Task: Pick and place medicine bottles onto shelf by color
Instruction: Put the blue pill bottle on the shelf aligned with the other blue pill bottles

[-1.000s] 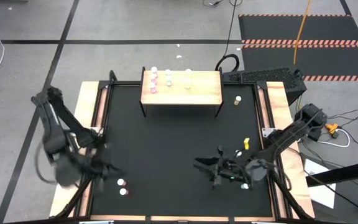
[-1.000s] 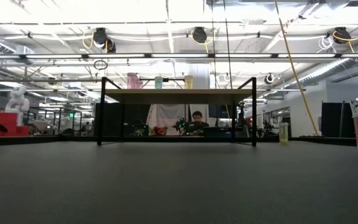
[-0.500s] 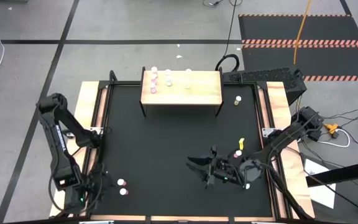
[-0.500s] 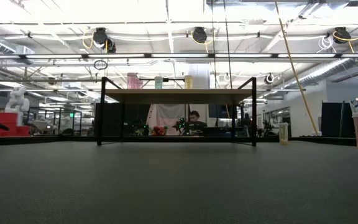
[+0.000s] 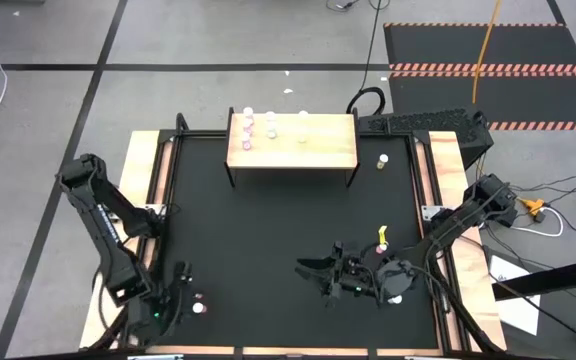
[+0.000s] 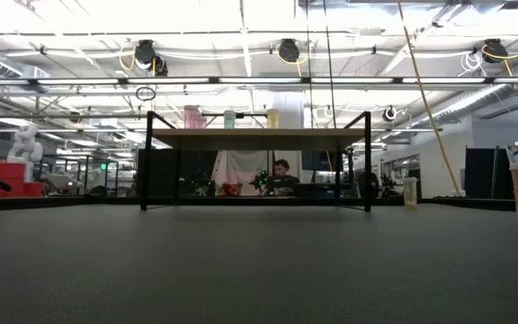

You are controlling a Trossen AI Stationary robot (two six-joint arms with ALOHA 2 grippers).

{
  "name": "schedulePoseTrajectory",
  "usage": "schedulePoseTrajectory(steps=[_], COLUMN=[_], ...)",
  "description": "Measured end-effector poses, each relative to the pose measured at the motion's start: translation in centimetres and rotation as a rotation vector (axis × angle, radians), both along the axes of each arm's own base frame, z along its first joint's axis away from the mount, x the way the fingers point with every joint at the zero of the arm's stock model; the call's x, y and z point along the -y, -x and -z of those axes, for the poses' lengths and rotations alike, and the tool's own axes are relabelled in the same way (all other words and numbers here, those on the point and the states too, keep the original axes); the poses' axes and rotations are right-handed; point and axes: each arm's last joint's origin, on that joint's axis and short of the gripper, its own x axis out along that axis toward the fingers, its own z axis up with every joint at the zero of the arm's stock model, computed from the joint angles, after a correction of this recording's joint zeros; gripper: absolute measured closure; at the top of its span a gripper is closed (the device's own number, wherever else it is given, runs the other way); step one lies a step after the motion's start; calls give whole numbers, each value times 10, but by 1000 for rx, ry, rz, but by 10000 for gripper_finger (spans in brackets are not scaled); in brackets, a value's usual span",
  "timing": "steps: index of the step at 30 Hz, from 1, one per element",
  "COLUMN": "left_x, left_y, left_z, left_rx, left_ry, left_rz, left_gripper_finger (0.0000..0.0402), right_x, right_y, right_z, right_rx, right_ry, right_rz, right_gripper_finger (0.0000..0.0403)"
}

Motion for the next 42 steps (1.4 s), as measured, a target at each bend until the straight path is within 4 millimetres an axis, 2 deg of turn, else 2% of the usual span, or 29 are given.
schedulePoseTrajectory(steps=[4, 11, 17, 21, 25, 33, 38, 42], left_x=[-10, -4, 4, 5, 4, -1, -11, -24], left_y=[-13, -13, -10, -11, -16, -25, -38, -59], left_z=[-3, -5, -5, 4, 13, 12, 11, 7], left_rx=[-16, -63, -4, -19, -44, -44, -31, 80], left_ry=[24, 38, -17, -68, -97, -82, -28, -23], left_rz=[-37, 194, 374, 398, 383, 329, 79, -62], left_gripper_finger=[161, 161, 161, 161, 161, 161, 161, 160], right_x=[6, 18, 21, 19, 18, 20, 24, 29], right_y=[10, 28, 28, 24, 23, 22, 20, 26], right_z=[-21, -52, -53, -45, -40, -38, -35, -30], right_rx=[38, 90, 76, 35, 8, -6, -45, -156], right_ry=[56, 185, 236, 224, 202, 188, 203, 233], right_rz=[-30, -64, -50, -60, -68, -65, -34, -28], right_gripper_finger=[273, 273, 273, 273, 273, 273, 273, 273])
